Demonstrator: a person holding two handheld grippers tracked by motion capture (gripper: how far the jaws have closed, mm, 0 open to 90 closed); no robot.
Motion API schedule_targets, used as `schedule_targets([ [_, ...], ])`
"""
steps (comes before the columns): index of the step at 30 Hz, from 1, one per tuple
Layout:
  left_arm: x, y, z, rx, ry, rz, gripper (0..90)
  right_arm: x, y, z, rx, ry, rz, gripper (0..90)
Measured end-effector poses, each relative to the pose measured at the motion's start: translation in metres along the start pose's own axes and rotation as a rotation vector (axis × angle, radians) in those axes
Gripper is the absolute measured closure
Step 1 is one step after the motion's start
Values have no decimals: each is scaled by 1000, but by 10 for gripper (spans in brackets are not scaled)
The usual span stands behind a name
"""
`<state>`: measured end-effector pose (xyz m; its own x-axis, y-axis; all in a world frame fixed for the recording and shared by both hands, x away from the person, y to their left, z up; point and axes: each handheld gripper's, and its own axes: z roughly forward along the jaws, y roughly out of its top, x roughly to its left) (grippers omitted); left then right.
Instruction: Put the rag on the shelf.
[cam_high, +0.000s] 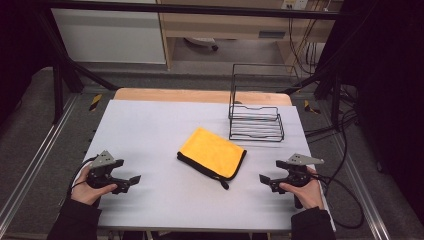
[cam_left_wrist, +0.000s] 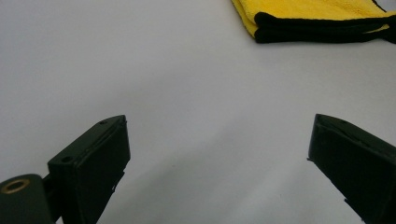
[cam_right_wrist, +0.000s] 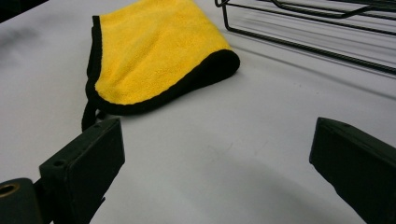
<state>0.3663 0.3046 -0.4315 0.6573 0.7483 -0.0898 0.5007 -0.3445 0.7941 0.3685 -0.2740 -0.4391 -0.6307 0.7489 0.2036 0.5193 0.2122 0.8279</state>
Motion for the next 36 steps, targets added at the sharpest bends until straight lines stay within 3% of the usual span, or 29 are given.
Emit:
schedule_targets([
  [15,0,-1,-1,-4,3,1,56,13,5,7,16,-4,-47,53],
  [27,0,-1,0,4,7,7,57,43,15,28,38,28,-113,78],
  [36,0,-1,-1,1,10,8,57,69,24,50,93,51,-178,107],
])
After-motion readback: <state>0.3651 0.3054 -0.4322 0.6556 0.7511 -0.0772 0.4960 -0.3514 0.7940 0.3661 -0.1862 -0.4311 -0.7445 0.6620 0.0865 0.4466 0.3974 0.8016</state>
